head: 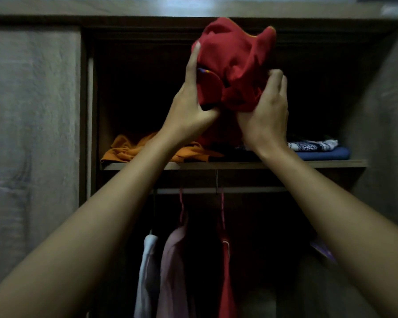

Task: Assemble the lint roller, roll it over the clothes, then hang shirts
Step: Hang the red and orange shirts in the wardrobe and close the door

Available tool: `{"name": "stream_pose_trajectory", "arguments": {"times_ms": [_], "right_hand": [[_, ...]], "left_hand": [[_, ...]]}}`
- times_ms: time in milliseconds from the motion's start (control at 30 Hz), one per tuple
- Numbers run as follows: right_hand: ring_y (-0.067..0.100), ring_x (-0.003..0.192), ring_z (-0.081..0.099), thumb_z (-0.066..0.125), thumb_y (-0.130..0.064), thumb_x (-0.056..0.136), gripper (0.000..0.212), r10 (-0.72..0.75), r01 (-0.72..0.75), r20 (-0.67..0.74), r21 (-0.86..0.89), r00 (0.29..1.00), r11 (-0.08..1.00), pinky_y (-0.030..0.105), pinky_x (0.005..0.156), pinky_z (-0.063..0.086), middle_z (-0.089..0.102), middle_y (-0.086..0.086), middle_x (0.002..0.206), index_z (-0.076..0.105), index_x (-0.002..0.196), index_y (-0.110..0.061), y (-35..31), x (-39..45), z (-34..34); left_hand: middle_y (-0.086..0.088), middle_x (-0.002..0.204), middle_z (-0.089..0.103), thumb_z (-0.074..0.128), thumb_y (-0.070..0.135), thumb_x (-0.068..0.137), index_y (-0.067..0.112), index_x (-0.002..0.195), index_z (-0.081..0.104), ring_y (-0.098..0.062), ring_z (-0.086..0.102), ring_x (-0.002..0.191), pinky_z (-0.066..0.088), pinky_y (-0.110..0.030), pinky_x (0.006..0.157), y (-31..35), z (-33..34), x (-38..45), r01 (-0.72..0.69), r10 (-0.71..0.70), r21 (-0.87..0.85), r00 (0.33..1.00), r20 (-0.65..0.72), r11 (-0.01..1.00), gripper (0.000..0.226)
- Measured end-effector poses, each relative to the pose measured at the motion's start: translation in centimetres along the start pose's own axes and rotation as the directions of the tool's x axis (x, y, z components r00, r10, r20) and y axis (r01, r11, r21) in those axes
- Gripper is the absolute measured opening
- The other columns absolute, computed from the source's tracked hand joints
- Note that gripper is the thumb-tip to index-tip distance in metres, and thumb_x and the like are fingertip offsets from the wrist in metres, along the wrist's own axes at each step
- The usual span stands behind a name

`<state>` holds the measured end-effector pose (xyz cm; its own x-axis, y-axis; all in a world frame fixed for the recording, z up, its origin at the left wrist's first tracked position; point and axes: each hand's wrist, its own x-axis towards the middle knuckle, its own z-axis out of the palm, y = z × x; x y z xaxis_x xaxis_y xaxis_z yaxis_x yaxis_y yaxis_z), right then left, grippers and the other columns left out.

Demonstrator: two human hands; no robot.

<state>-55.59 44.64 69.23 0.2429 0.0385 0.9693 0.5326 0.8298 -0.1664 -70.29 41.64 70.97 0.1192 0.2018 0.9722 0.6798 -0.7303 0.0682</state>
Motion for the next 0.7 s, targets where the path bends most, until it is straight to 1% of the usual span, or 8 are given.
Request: {"name": "stream_pose_trajectory", "arguments": {"times_ms": [67, 200, 300, 433, 500, 567, 667, 700], "right_hand": [[0.012, 0.093, 0.053, 0.070, -0.040, 0.079, 0.062, 0.023, -0.023, 0.024, -0.016, 0.999, 1.000, 0.012, 0.063, 0.030, 0.049, 0.009, 0.121, 0.042, 0.122, -0.006, 0.2, -0.5, -1.2], [0.029, 0.104, 0.055, 0.071, -0.043, 0.078, 0.070, 0.106, -0.106, 0.089, -0.005, 0.990, 0.994, 0.018, 0.071, 0.032, 0.049, 0.015, 0.122, 0.040, 0.125, -0.001, 1.1, -2.7, -3.7], [0.034, 0.112, 0.052, 0.072, -0.045, 0.078, 0.080, 0.190, -0.193, 0.139, 0.010, 0.972, 0.981, 0.027, 0.085, 0.036, 0.050, 0.020, 0.126, 0.038, 0.131, 0.004, 1.9, -4.6, -6.3], [0.033, 0.113, 0.055, 0.075, -0.045, 0.072, 0.080, 0.288, -0.306, 0.219, 0.049, 0.932, 0.951, 0.032, 0.088, 0.041, 0.056, 0.018, 0.123, 0.040, 0.130, -0.003, 3.6, -7.3, -9.9], [0.034, 0.110, 0.058, 0.075, -0.046, 0.071, 0.080, 0.316, -0.337, 0.248, 0.047, 0.916, 0.940, 0.034, 0.086, 0.046, 0.060, 0.017, 0.120, 0.040, 0.131, -0.007, 4.2, -8.3, -11.9], [0.038, 0.108, 0.059, 0.074, -0.047, 0.072, 0.089, 0.365, -0.370, 0.285, -0.039, 0.886, 0.928, 0.039, 0.085, 0.048, 0.061, 0.018, 0.119, 0.028, 0.139, -0.013, 4.5, -9.0, -13.9], [0.041, 0.104, 0.061, 0.070, -0.056, 0.069, 0.108, 0.391, -0.355, 0.354, -0.162, 0.850, 0.921, 0.045, 0.086, 0.050, 0.062, 0.015, 0.120, -0.002, 0.147, -0.038, 4.6, -10.2, -16.5], [0.040, 0.105, 0.060, 0.069, -0.056, 0.069, 0.108, 0.379, -0.339, 0.387, -0.169, 0.841, 0.926, 0.045, 0.087, 0.050, 0.061, 0.012, 0.124, -0.005, 0.147, -0.043, 4.5, -10.7, -17.3]], "left_hand": [[0.006, 0.119, 0.055, 0.073, 0.024, 0.079, 0.030, 0.150, -0.001, -0.010, 0.061, 0.103, 0.047, -0.019, 0.090, 1.1, 0.5, -0.5, 0.078, -0.071, -0.074, 0.994, 0.084, 0.994, 0.103], [0.006, 0.127, 0.054, 0.076, 0.026, 0.071, 0.031, 0.148, 0.016, -0.012, 0.056, 0.117, 0.044, -0.039, 0.105, 2.4, 2.1, -2.1, 0.143, -0.118, -0.167, 0.981, 0.152, 0.976, 0.097], [0.004, 0.130, 0.056, 0.076, 0.035, 0.065, 0.033, 0.142, 0.028, -0.011, 0.056, 0.118, 0.043, -0.042, 0.105, 3.8, 3.4, -3.5, 0.177, -0.145, -0.172, 0.972, 0.183, 0.969, 0.091], [0.004, 0.125, 0.059, 0.073, 0.029, 0.068, 0.028, 0.139, 0.038, -0.009, 0.057, 0.115, 0.044, -0.041, 0.103, 6.2, 5.5, -5.9, 0.224, -0.180, -0.148, 0.947, 0.267, 0.963, 0.079], [0.002, 0.125, 0.060, 0.072, 0.033, 0.066, 0.027, 0.137, 0.040, -0.011, 0.058, 0.116, 0.044, -0.043, 0.102, 7.5, 6.6, -7.2, 0.243, -0.192, -0.145, 0.936, 0.295, 0.959, 0.078], [0.003, 0.124, 0.061, 0.071, 0.035, 0.067, 0.028, 0.134, 0.043, -0.010, 0.058, 0.116, 0.045, -0.044, 0.102, 8.7, 7.3, -8.5, 0.252, -0.198, -0.145, 0.930, 0.309, 0.957, 0.073], [0.006, 0.118, 0.065, 0.073, 0.037, 0.071, 0.025, 0.125, 0.053, -0.010, 0.061, 0.112, 0.047, -0.043, 0.099, 10.1, 7.4, -9.8, 0.227, -0.192, -0.067, 0.921, 0.339, 0.972, 0.059], [0.006, 0.114, 0.067, 0.075, 0.037, 0.071, 0.025, 0.121, 0.057, -0.011, 0.063, 0.108, 0.049, -0.043, 0.096, 10.7, 7.0, -10.2, 0.238, -0.207, -0.040, 0.905, 0.371, 0.971, 0.054]]}}
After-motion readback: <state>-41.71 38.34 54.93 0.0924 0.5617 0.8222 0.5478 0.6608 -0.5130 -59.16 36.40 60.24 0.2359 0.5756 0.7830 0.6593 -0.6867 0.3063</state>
